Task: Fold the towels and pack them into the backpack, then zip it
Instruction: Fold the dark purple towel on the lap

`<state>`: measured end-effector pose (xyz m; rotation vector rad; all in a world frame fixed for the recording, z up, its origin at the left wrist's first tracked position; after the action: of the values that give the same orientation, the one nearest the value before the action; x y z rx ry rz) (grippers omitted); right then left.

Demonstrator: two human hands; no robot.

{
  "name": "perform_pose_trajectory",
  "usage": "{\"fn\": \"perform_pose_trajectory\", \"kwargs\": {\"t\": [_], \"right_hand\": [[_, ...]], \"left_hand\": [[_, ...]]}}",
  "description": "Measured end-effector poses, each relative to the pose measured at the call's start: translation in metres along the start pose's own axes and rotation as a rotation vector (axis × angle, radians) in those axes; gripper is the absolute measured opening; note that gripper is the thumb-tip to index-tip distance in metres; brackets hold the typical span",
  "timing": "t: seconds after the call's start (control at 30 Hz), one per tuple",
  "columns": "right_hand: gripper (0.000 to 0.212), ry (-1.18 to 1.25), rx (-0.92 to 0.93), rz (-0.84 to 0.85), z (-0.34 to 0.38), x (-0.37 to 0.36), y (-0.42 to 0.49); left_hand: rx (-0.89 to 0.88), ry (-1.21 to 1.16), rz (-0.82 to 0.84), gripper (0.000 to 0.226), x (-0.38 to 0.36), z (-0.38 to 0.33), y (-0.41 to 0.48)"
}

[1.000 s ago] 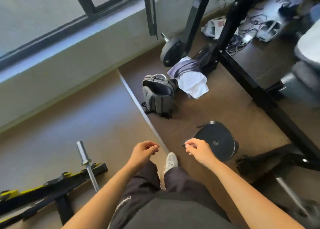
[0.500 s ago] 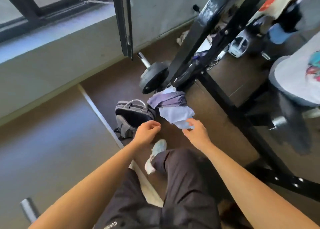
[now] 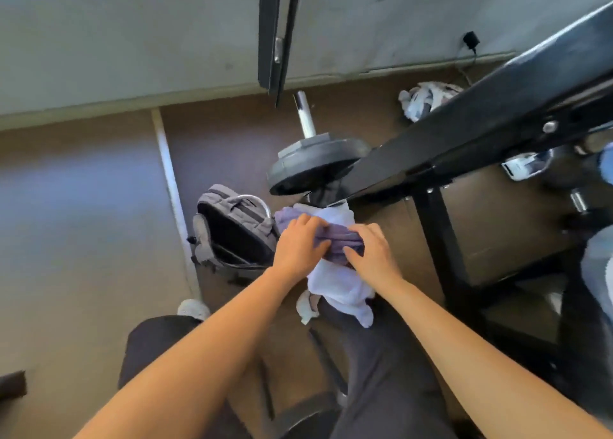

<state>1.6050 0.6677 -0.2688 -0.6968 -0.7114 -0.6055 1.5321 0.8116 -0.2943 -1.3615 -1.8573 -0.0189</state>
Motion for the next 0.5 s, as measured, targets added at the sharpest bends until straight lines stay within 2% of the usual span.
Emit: {"fn": "perform_pose_trajectory", "kwargs": {"t": [0.07, 0.17, 0.4, 0.5], "right_hand": [[0.022, -0.047, 0.066, -0.037, 0.000, 0.000, 0.006], [0.018, -0.080, 0.154, -0.126, 0.001, -0.005, 0.004], [0.011, -0.218, 0.444, -0.534, 0.014, 0.009, -0.027], [0.004, -0.336, 0.556, -0.723, 0.023, 0.033, -0.058]], "left_hand": [[-0.074, -0.049, -0.089, 0.020, -0.002, 0.004, 0.003], [-0.168, -0.119, -0.162, 0.011, -0.005, 0.015, 0.005], [-0.430, -0.117, -0.431, 0.015, 0.020, -0.004, -0.041], [-0.422, -0.137, -0.559, 0.021, 0.028, -0.014, -0.087]]}}
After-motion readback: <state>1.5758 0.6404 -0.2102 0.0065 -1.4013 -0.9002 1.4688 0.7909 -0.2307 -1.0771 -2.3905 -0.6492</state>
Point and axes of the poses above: each hand's wrist, its own y-axis towards the middle knuckle, its own x-axis out of the back of the hand, z = x × y, the point moved 9 cm from there along y, towards the middle knuckle, and after that the axes turned 10 degrees about x, right-handed, at the moved point
